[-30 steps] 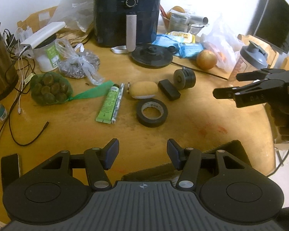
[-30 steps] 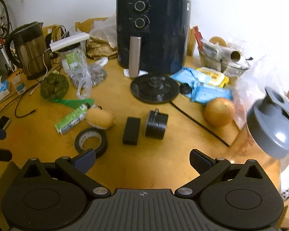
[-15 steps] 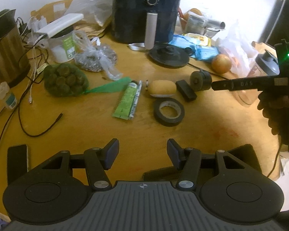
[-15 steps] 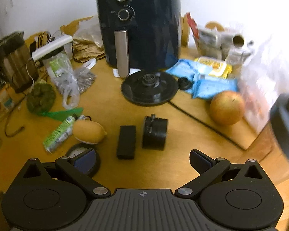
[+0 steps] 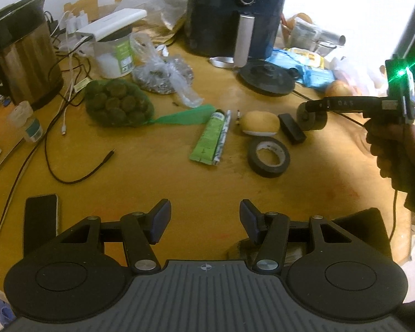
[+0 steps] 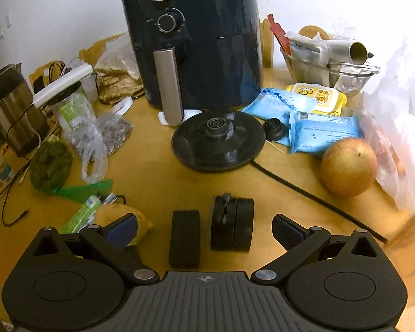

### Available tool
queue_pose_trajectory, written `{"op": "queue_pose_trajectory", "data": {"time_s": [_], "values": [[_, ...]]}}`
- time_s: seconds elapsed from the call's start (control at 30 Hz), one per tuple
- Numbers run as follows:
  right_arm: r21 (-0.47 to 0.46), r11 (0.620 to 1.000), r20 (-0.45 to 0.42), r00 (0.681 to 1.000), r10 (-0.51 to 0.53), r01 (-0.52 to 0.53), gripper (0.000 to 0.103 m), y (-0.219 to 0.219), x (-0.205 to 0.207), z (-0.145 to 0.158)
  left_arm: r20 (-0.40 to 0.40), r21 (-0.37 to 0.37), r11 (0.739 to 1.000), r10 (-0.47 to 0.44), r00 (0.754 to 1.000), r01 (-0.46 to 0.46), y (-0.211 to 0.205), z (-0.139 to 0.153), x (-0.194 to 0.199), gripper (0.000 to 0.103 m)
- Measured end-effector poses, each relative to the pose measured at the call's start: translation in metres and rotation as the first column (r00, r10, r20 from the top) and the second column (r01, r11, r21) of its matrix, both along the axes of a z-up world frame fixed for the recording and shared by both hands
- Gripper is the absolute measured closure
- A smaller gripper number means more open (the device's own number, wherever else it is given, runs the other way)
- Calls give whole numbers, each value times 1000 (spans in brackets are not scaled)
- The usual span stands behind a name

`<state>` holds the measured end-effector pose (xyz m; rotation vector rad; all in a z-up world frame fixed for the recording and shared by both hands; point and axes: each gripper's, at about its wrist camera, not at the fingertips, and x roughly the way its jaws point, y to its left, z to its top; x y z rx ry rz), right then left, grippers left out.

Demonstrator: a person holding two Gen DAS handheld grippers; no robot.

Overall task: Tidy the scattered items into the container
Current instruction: 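Withdraw both grippers from the box and move the right gripper toward the black tape roll, then close the right gripper on the black cylindrical roller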

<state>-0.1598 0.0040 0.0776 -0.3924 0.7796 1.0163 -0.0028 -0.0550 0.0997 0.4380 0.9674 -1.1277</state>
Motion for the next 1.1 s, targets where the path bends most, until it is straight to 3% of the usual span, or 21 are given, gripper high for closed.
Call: {"op": "queue_pose_trajectory", "data": {"time_s": [0.03,0.1,0.23,0.3,0.5,0.83,1.1], "values": [[-8,1000,3,1000,-7,7,5,2,3,-3,-1,2,1000,4,1000,-4,1,-1,2,49],[-27,1000,6,1000,-16,16,20,6,7,-10,-2,5,1000,10,1000,-10,3,-1,4,49],[-40,998,11,999,-46,47,31,9,14,-20,-3,9,1000,19,1000,-19,7,-2,9,49],[-45,998,11,998,-54,55,44,11,16,-23,-5,13,1000,24,1000,-24,8,-3,10,49],[-65,995,28,997,-73,75,58,18,18,-32,-4,13,1000,19,1000,-19,9,-2,12,49],[-109,992,17,998,-61,63,59,25,24,-45,-9,-2,1000,5,1000,-5,8,-1,14,49],[-91,993,3,997,-74,74,60,20,25,-35,1,-15,1000,-15,1000,15,5,2,14,49]]}}
